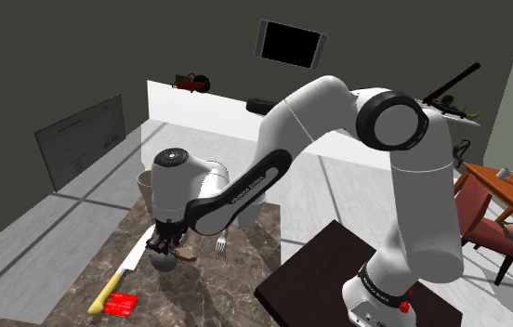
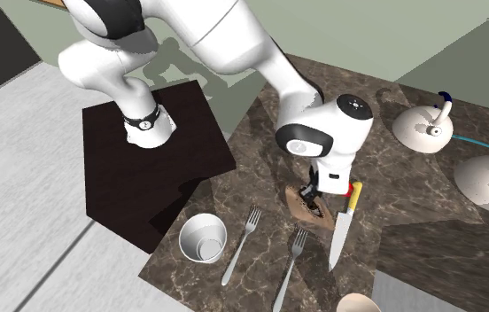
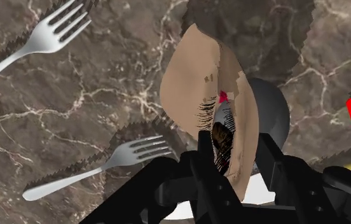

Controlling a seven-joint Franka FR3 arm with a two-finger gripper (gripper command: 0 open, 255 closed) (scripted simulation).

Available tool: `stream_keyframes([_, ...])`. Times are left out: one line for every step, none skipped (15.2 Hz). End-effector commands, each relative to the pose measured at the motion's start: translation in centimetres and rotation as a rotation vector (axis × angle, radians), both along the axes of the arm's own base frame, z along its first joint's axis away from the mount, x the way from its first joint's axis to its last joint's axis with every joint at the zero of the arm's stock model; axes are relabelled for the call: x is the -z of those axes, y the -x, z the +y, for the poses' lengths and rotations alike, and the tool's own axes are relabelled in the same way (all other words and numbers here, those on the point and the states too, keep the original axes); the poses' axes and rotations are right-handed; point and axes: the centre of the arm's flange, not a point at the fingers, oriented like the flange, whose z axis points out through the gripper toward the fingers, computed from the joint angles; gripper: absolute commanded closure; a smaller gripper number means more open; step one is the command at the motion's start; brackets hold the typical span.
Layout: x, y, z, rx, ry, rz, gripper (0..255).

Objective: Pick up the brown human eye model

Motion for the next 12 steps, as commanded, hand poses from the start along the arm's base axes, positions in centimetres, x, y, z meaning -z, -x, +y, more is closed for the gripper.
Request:
stream_keyframes([-1.1,0.0,0.0,0.0,0.0,0.0,255])
stream_keyframes([-1.6,0.0,0.0,0.0,0.0,0.0,255])
stream_keyframes([-2.2,0.0,0.0,0.0,0.0,0.0,255])
stream_keyframes([-2.7,0.0,0.0,0.0,0.0,0.0,255])
stream_keyframes([-3.2,0.0,0.0,0.0,0.0,0.0,255])
stream_keyframes([-3.7,0.0,0.0,0.0,0.0,0.0,255])
stream_keyframes([-4.3,0.0,0.0,0.0,0.0,0.0,255])
stream_keyframes([-4.8,0.0,0.0,0.0,0.0,0.0,255])
stream_keyframes([-5.3,0.0,0.0,0.0,0.0,0.0,255])
stream_keyframes([-5.9,0.0,0.0,0.0,0.0,0.0,255])
stream_keyframes([-5.9,0.0,0.0,0.0,0.0,0.0,255])
stream_keyframes([-5.9,0.0,0.0,0.0,0.0,0.0,255])
